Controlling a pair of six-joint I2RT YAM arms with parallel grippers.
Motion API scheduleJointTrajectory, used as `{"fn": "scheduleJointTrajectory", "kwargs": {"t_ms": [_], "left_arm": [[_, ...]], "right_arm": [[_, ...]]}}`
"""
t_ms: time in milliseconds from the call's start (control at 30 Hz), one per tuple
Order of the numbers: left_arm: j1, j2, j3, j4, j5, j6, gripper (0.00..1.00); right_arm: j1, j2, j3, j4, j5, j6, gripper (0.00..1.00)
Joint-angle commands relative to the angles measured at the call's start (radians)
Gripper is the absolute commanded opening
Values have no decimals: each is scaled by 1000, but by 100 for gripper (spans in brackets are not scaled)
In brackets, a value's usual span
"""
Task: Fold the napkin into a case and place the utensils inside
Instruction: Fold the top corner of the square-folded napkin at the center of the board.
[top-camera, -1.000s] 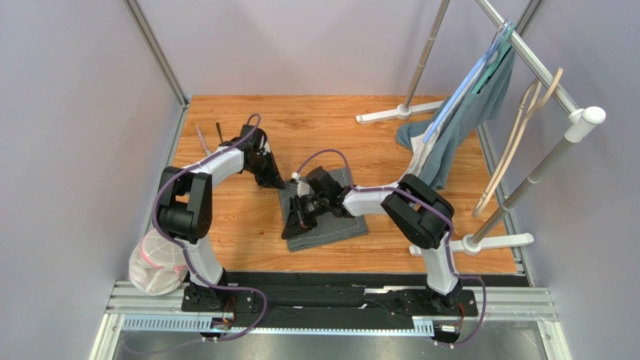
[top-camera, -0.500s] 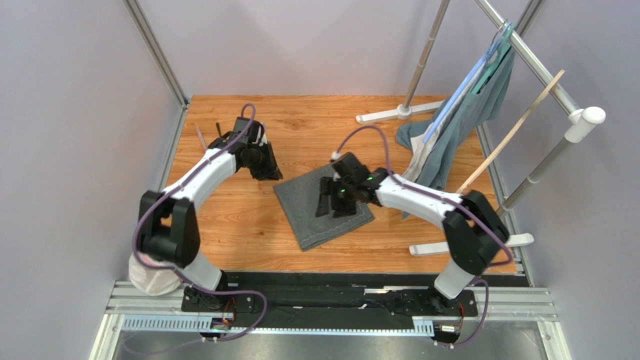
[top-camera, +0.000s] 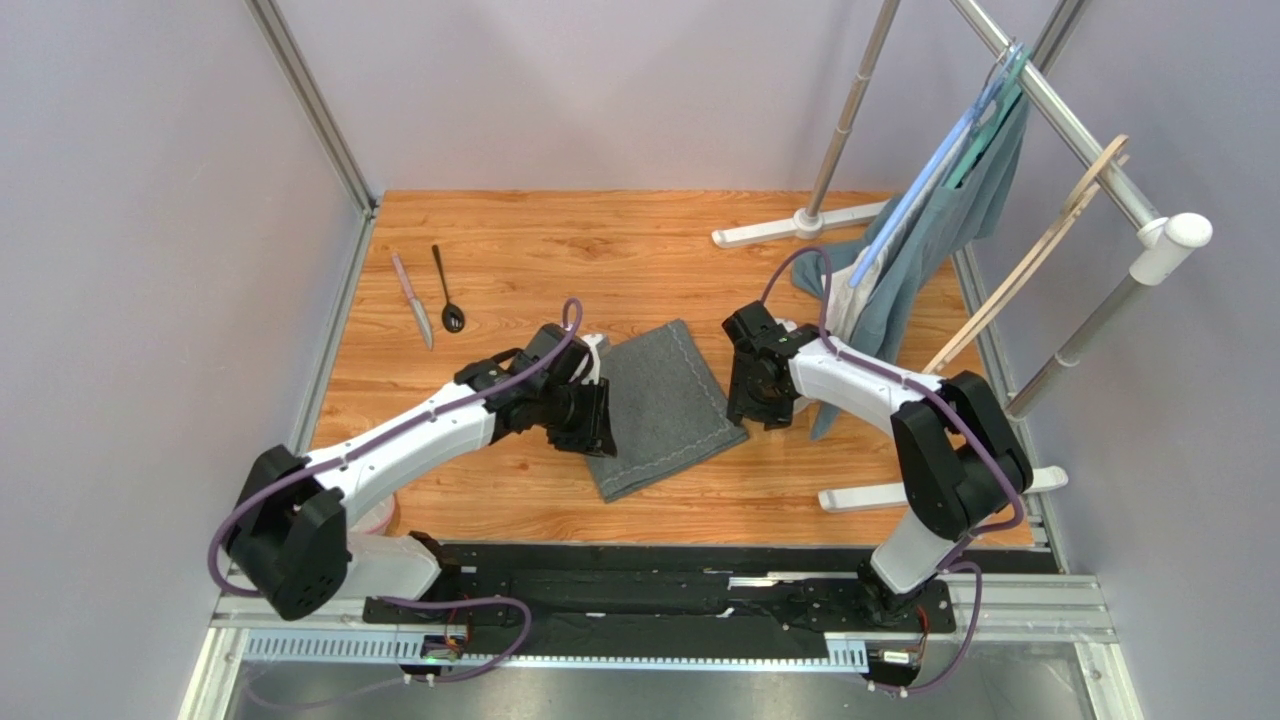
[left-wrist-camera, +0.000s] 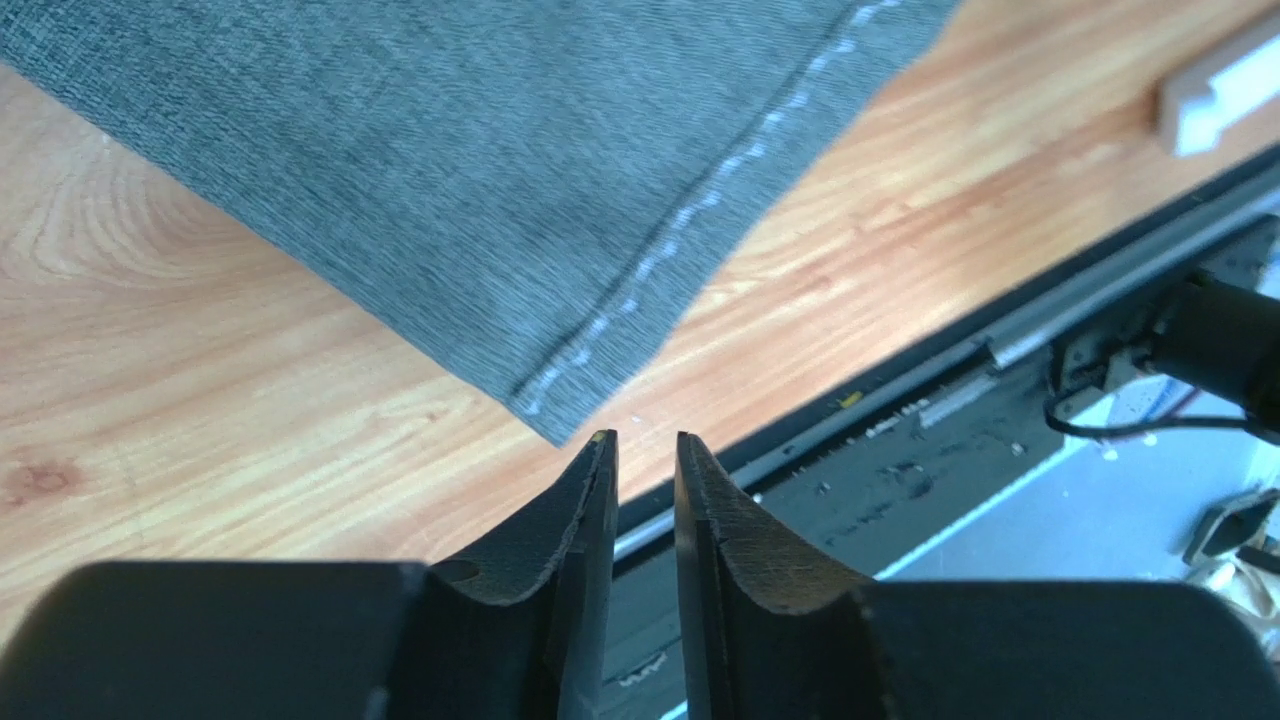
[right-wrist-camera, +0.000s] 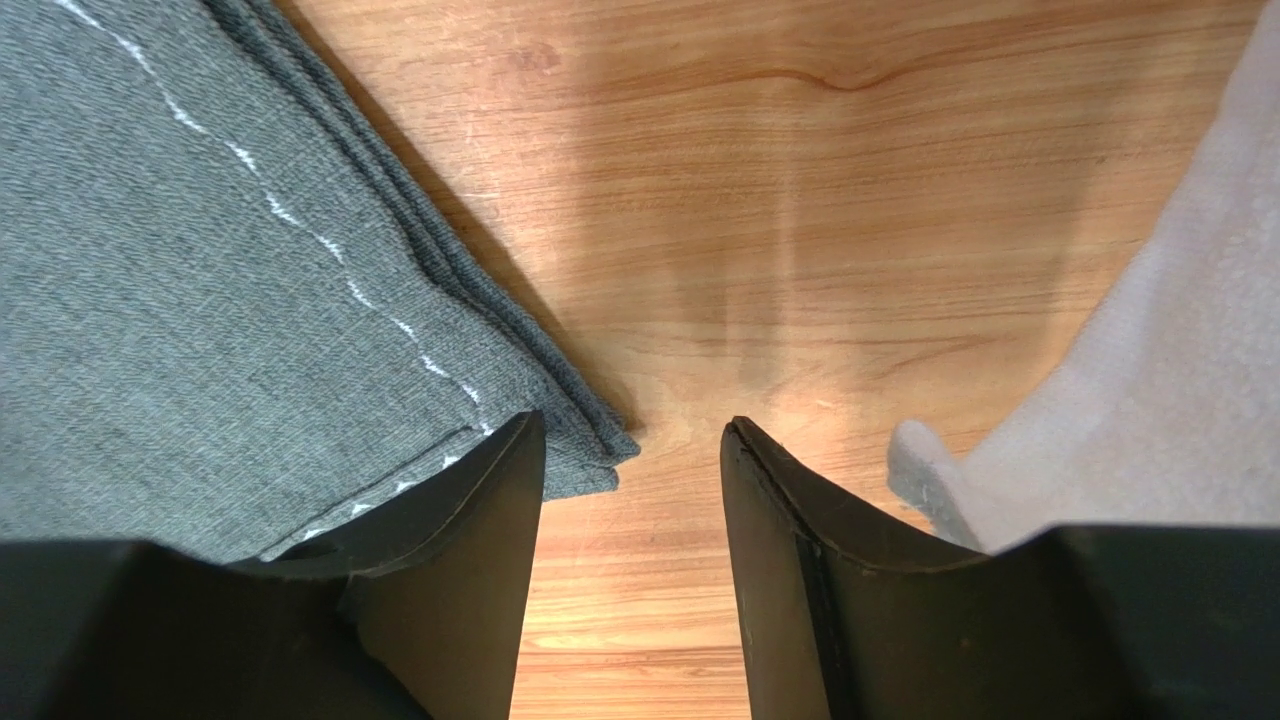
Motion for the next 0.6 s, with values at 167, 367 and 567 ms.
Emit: {"fn": "scheduleJointTrajectory", "kwargs": {"t_ms": [167,367,567], "left_arm": [[-9,-152,18,-9,-56,-7,33],[-9,-146,17,-12,-63,-5,33],[-9,-128,30,-14,-69,2,33]], "right_arm": [[-1,40,31,58,-32,-24,32],[-1,24,11,80,-75,-12,31],[-1,-2,-14,98,-94,-6,28]]}}
